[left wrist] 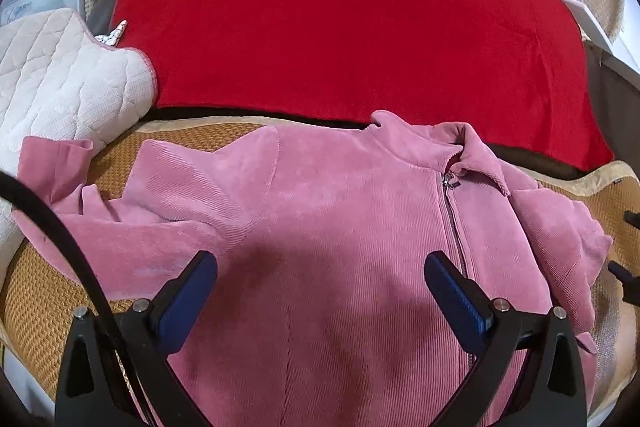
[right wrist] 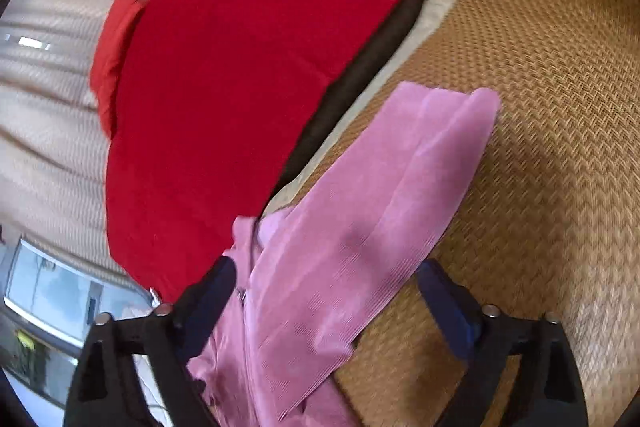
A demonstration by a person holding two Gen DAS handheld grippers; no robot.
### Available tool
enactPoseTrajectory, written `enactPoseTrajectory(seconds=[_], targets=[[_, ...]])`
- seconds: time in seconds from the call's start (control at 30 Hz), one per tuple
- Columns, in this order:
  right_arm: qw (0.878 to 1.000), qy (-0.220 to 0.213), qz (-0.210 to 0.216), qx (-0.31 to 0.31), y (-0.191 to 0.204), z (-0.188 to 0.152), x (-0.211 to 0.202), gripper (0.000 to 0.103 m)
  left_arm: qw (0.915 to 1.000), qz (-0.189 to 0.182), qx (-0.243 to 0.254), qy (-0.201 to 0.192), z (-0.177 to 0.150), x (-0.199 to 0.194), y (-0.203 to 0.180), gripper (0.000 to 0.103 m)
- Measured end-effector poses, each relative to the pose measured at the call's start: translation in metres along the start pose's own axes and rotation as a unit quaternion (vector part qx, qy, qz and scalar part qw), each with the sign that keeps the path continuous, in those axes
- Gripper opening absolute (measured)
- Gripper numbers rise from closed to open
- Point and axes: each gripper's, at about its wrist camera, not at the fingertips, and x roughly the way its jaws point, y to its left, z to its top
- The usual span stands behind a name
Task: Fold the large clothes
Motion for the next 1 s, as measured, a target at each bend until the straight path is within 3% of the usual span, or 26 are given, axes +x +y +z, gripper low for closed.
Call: enactPoseTrajectory(seconds=[0.13,0.2,0.43,0.5,0.57,0.63,0.8,1.0], targets=[[0.998,0.004,-0.049,0.030,-0.014,0.009,0.013,0.077,0.9999,-0.004,0.009,-0.010,0.002,-0.002,-0.006,0.103],[0.996,-0.009,-0.083,0.020,-0.013,0.013,0.014,0.061,0.9997,0.002,0.019,-0.018,0.003,-0.002,-0.008,0.103],[0.993,-0.037,-0.113,-0.002,0.004,0.034,0.032,0.058,0.9991,0.007,0.032,-0.028,0.004,-0.002,-0.008,0.103],[0.992,-0.033,-0.120,-0.009,0.009,0.036,0.046,0.034,0.9986,0.012,0.037,-0.036,0.004,-0.005,-0.007,0.102],[0.991,-0.035,-0.132,-0.016,0.014,0.035,0.056,0.027,0.9976,0.018,0.046,-0.049,0.004,-0.009,-0.005,0.101],[0.989,-0.039,-0.136,-0.029,0.022,0.032,0.061,0.019,0.9963,0.027,0.054,-0.061,0.005,-0.013,-0.002,0.091],[0.990,-0.054,-0.104,-0.073,0.049,0.021,0.055,0.012,0.9974,0.022,0.028,-0.062,0.011,-0.020,0.013,0.087],[0.991,-0.045,0.005,-0.129,0.107,-0.018,0.033,0.012,0.9969,0.023,-0.003,-0.076,0.014,-0.034,0.032,0.087]])
